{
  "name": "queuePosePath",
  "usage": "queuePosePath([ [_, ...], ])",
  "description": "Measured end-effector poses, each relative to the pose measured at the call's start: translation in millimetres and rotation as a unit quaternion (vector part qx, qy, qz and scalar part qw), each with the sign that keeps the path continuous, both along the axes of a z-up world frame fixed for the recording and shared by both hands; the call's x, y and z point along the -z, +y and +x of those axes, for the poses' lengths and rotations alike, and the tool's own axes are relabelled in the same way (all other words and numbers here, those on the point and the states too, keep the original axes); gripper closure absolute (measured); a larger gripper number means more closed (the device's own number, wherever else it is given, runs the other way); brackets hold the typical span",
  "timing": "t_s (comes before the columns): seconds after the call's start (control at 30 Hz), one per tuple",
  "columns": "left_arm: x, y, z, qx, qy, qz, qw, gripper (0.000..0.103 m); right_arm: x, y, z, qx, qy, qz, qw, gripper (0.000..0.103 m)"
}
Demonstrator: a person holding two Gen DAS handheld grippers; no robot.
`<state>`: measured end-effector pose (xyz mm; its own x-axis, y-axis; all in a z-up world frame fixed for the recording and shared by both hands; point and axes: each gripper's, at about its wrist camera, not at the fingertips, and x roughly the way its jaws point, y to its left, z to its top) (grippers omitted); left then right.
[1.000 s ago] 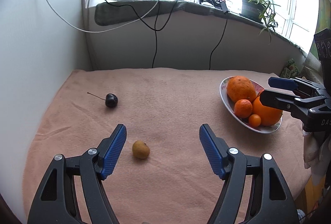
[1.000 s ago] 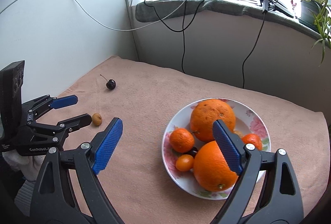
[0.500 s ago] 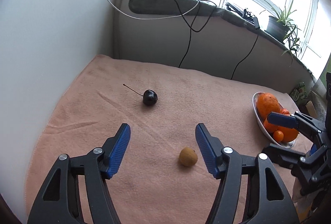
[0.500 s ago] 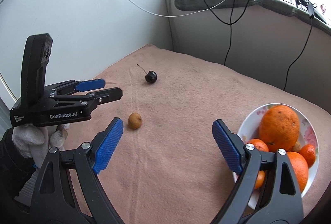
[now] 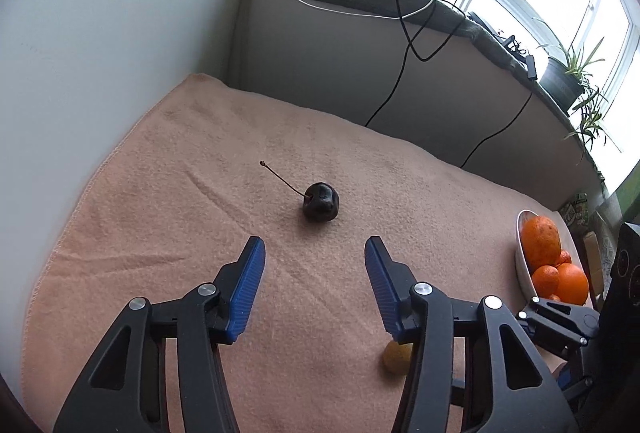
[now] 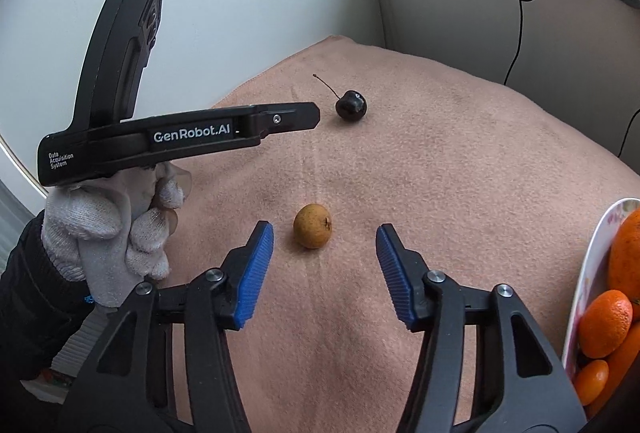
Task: Organize fruits
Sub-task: 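Close the right gripper on the kiwi while the left gripper closes on the cherry, then carry the kiwi and the cherry over the plate with both tools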
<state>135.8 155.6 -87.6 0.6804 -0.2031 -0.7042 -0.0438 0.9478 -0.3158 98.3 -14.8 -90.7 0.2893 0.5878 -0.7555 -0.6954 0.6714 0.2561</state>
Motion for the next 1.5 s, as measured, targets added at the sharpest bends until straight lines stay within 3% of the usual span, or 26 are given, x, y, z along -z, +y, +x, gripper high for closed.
queuePosePath([
  [0.13,5,-2,12,0.001,0.008,0.006,1.0000,0.054,6,6,4,-0.006,0.009,-0.001,1.000,0.052],
  [0.43,16,-5,38,-0.002,0.026,0.010,0.9996,0.059,15,14,12,-0.011,0.017,-0.002,1.000,0.053],
  [0.53,17,-7,42,0.001,0.029,0.015,0.9995,0.060,17,17,15,-0.013,0.021,-0.002,1.000,0.059],
  [0.77,20,-9,50,0.006,0.033,0.017,0.9993,0.061,18,23,18,-0.018,0.022,-0.005,1.000,0.060],
  [1.07,21,-13,56,0.004,0.034,0.023,0.9991,0.072,20,32,15,-0.029,0.010,-0.023,0.999,0.061],
  [1.2,20,-12,56,0.003,0.033,0.019,0.9993,0.078,20,32,11,-0.031,0.010,-0.028,0.999,0.066],
  [1.3,19,-11,55,0.004,0.032,0.020,0.9993,0.078,22,34,14,-0.031,0.009,-0.030,0.999,0.077],
  [1.5,19,-11,50,0.002,0.029,0.018,0.9994,0.079,17,27,14,-0.025,0.007,-0.020,0.999,0.077],
])
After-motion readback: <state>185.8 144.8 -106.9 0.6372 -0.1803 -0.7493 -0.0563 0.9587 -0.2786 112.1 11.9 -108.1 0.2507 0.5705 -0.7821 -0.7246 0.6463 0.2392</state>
